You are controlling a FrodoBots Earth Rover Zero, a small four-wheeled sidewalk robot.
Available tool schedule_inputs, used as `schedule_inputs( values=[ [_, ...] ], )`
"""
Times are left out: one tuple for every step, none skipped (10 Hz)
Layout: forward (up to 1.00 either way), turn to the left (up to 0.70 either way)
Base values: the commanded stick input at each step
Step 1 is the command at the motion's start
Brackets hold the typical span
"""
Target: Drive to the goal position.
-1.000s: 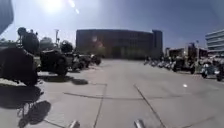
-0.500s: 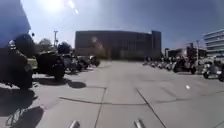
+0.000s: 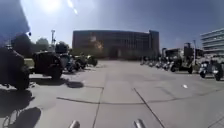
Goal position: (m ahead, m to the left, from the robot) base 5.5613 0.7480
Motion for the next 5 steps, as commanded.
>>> schedule_inputs(
  values=[
    [0.85, -0.34],
    [0.85, -0.08],
    [0.67, 0.00],
    [0.00, 0.00],
    [0.04, 0.00]
  ],
)
